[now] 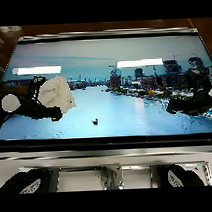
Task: Fold the shirts.
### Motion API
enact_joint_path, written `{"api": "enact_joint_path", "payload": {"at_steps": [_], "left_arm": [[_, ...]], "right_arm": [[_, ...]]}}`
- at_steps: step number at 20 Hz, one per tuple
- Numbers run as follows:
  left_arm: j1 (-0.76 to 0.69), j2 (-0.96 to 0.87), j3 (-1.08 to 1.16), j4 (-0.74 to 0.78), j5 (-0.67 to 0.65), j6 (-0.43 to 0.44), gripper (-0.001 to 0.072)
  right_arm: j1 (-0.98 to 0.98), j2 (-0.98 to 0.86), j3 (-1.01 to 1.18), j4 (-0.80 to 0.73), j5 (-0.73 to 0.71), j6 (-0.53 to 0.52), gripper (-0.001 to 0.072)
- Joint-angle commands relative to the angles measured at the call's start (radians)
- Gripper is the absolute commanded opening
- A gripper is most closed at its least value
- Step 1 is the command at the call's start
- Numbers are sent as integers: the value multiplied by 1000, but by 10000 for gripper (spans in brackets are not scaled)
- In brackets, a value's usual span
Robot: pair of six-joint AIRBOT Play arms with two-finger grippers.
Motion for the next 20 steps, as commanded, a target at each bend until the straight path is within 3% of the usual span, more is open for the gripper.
{"api": "enact_joint_path", "payload": {"at_steps": [1,16,20], "left_arm": [[1,1,0,0,0,0,661],[1,1,0,0,6,-5,661],[0,-2,0,0,113,-4,661]], "right_arm": [[1,0,0,0,-1,0,687],[1,0,0,17,-47,2,686],[1,0,0,93,-41,2,686]]}}
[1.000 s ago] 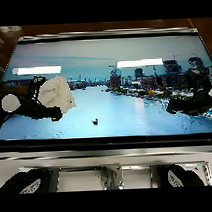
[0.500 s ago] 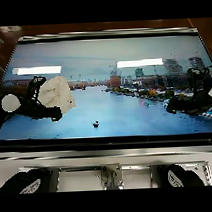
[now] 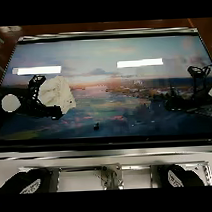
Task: Fold the shirts.
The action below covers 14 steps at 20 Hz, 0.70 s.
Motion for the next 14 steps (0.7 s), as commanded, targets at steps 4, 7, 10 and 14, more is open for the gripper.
{"api": "enact_joint_path", "payload": {"at_steps": [4,7,10,14], "left_arm": [[4,-21,1,27,125,-1,664],[68,-111,64,118,166,-1,683],[178,-302,226,127,159,3,720],[229,-577,465,113,147,39,720]], "right_arm": [[1,0,0,91,-3,1,687],[1,0,0,94,-7,1,686],[1,0,0,95,-36,1,686],[1,0,0,94,-76,1,687]]}}
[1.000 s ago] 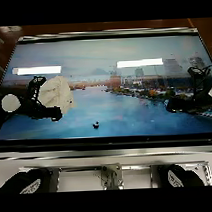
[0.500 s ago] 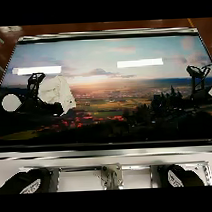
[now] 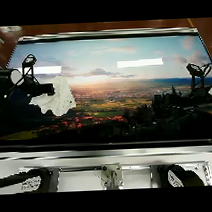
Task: Fold the shirts.
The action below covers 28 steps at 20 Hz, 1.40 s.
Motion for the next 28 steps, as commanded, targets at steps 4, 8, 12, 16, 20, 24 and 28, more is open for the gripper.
{"api": "enact_joint_path", "payload": {"at_steps": [4,8,12,16,20,24,28], "left_arm": [[36,-396,303,-8,-94,63,720],[36,-508,359,-8,-161,95,720],[57,-527,369,2,-164,76,40],[51,-445,451,-1,-206,93,35],[-16,-200,500,-1,-188,130,35],[-134,68,499,-26,-209,128,35],[-288,171,499,-167,-273,93,35]], "right_arm": [[1,0,0,2,-63,0,687],[1,0,0,3,-85,0,686],[1,0,0,3,-91,4,687],[1,0,0,3,-96,4,686],[1,1,4,-5,-91,-51,686],[1,1,79,-4,6,-59,686],[1,1,188,3,137,-58,686]]}}
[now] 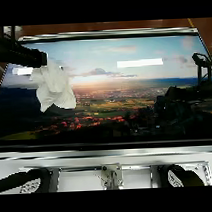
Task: Fold the shirts.
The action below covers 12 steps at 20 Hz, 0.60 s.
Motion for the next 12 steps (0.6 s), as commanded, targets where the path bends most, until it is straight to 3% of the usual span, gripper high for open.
{"api": "enact_joint_path", "payload": {"at_steps": [1,4,8,9,10,11,12], "left_arm": [[-149,83,-7,-132,-44,-23,35],[-318,56,-108,-163,25,-45,35],[-522,-40,-302,-225,233,-70,36],[-554,-77,-325,-237,279,-76,92],[-571,-117,-325,-238,296,-76,395],[-569,-144,-320,-233,296,-92,648],[-543,-156,-317,-220,276,-101,677]], "right_arm": [[1,1,83,5,128,-3,686],[1,0,94,2,208,-3,686],[1,0,94,-5,225,-3,686],[1,0,94,-18,215,-2,686],[1,0,94,-32,203,0,686],[1,-1,94,-50,189,3,686],[1,-4,93,-61,177,4,686]]}}
